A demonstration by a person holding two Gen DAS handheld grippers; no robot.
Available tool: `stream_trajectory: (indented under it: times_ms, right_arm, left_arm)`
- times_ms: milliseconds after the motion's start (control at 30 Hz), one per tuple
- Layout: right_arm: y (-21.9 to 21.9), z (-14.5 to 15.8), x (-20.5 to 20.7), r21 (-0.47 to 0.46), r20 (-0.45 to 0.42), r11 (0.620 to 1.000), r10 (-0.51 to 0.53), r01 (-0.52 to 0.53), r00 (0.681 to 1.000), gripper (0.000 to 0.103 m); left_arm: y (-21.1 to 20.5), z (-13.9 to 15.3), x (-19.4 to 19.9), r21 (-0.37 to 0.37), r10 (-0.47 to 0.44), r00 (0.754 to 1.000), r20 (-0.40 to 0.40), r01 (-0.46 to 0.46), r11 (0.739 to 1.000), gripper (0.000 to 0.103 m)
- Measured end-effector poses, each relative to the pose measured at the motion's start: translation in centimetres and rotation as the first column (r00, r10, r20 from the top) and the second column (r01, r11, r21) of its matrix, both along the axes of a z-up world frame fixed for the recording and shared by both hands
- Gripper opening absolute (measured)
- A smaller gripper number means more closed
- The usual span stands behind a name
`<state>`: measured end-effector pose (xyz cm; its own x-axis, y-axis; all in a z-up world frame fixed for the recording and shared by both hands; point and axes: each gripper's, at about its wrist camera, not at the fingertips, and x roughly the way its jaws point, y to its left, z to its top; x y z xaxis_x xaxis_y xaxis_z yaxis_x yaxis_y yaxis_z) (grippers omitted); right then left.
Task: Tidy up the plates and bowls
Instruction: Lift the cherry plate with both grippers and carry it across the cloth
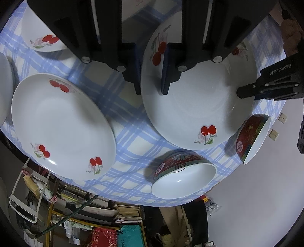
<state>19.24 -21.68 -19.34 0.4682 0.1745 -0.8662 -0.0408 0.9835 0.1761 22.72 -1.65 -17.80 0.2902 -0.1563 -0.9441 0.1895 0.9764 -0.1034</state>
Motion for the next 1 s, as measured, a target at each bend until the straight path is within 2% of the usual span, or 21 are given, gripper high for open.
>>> stream_trajectory:
  times_ms: [633, 1000]
  right_arm:
    - [-0.1, 0.1, -0.3, 0.014, -0.006, 1.0, -0.013, 0.013, 1.0, 0.019]
    - [-0.3, 1.1, -1.0, 0.08, 0.0, 0.996, -0.026, 0.026, 1.0, 0.016]
  left_arm:
    - [-0.8, 0.3, -0.5, 0.045, -0.022, 1.0, 0.022, 0.021, 0.999, 0.02]
    - [-0.2, 1.1, -1.6, 0.046, -0.021, 1.0, 0.011, 0.021, 0.999, 0.02]
